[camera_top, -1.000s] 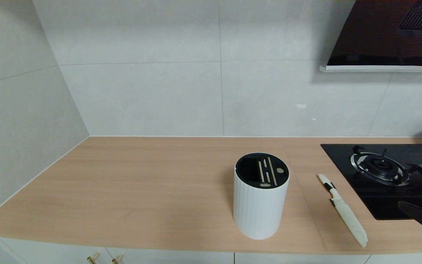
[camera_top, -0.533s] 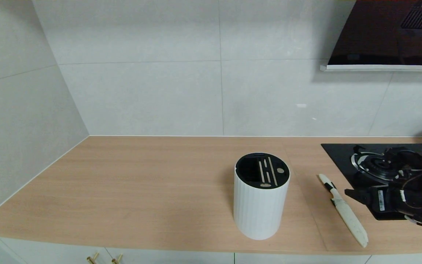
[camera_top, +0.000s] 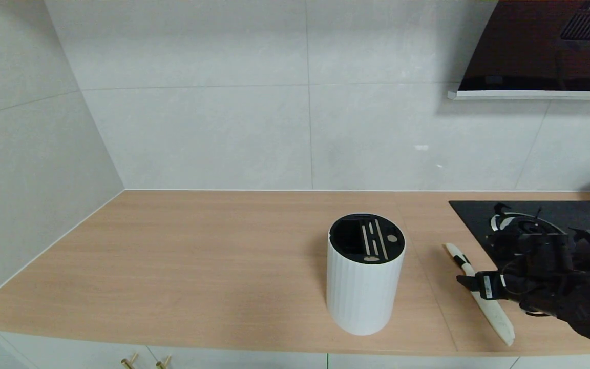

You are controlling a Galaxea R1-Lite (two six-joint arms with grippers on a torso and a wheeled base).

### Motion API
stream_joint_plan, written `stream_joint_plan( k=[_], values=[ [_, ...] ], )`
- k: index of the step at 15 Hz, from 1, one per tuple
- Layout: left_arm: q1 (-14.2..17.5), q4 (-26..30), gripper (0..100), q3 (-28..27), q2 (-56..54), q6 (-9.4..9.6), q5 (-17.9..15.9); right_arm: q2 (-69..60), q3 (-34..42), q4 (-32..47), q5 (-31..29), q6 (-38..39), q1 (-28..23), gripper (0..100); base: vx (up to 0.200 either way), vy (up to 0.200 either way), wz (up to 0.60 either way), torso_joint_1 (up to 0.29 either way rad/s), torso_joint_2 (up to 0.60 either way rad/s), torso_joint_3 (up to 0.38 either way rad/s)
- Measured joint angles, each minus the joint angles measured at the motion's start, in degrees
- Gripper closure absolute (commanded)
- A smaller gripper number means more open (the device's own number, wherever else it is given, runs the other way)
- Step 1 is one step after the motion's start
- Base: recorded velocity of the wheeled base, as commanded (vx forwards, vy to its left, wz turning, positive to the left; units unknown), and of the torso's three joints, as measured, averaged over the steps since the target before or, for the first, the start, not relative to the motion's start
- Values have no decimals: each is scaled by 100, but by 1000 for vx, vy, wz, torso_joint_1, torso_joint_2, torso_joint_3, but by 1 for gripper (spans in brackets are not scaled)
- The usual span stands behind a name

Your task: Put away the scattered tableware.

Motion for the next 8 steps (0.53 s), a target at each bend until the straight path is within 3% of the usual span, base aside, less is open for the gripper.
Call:
stream_joint_plan(
  k=[8],
  values=[
    [-2, 2, 0, 0, 2, 0, 0, 931, -369, -286, -121, 22, -78, 0, 0, 0, 0, 0, 0, 0]
  ],
)
